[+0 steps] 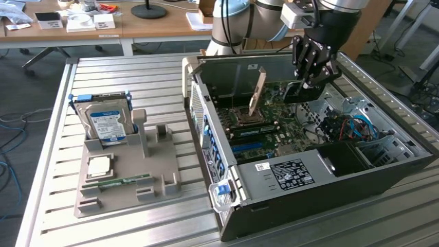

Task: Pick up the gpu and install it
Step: 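Insert the gpu into the slot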

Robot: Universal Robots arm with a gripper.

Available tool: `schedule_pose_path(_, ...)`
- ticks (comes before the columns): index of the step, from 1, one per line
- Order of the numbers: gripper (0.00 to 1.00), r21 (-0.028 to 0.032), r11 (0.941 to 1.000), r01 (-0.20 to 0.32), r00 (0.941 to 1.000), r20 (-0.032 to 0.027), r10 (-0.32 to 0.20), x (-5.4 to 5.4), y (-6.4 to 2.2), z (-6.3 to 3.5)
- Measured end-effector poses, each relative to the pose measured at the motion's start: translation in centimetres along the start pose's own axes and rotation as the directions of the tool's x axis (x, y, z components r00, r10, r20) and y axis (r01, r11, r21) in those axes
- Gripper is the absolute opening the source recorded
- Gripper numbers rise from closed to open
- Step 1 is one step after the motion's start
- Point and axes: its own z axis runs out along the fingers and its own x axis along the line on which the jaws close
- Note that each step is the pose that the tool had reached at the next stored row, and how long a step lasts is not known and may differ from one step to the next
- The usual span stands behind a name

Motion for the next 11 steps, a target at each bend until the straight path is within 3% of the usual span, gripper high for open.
schedule_pose_path(11, 0.27, 0.0000, 1.0000, 0.000, 1.0000, -0.0001, 0.000, 0.01, 0.01, 0.22)
